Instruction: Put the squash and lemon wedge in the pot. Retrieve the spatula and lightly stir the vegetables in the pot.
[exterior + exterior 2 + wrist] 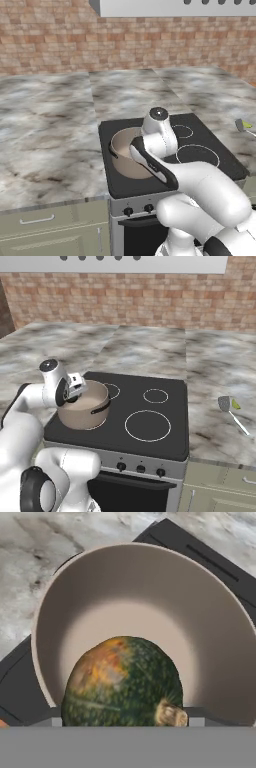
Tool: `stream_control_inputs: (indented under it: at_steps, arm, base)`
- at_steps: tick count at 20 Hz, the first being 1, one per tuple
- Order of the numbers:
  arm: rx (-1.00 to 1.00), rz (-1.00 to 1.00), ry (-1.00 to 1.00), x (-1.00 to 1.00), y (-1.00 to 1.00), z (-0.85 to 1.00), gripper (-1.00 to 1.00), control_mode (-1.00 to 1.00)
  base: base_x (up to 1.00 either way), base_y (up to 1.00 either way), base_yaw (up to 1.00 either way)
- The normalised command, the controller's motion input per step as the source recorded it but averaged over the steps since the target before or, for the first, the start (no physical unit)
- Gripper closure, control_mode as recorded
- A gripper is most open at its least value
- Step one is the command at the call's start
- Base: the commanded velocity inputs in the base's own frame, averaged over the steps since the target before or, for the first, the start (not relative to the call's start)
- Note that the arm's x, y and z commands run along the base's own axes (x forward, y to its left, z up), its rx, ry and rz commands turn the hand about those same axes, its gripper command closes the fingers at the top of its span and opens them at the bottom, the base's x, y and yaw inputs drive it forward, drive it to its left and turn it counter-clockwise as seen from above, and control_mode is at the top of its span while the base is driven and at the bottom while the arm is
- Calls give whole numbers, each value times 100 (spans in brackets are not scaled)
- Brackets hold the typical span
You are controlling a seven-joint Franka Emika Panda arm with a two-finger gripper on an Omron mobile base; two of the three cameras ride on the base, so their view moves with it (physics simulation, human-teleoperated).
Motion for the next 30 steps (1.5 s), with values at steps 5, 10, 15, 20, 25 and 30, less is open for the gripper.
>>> stream_control_inputs:
  at_steps: [5, 10, 15, 20, 25, 30]
  arm:
    - [4, -9, 7, 32, 0, 60, 100, -100]
    - [5, -16, 26, 58, 1, 14, 100, -100]
    - [0, -15, 40, 47, 11, -13, 100, -100]
    - [0, -6, 15, -15, 1, -27, 100, -100]
    - [0, -3, 0, -18, 0, -24, 100, -100]
    - [0, -4, 0, -6, 0, -53, 100, -100]
  base:
    - [0, 0, 0]
    - [0, 0, 0]
    - [0, 0, 0]
    - [0, 0, 0]
    - [0, 0, 0]
    - [0, 0, 0]
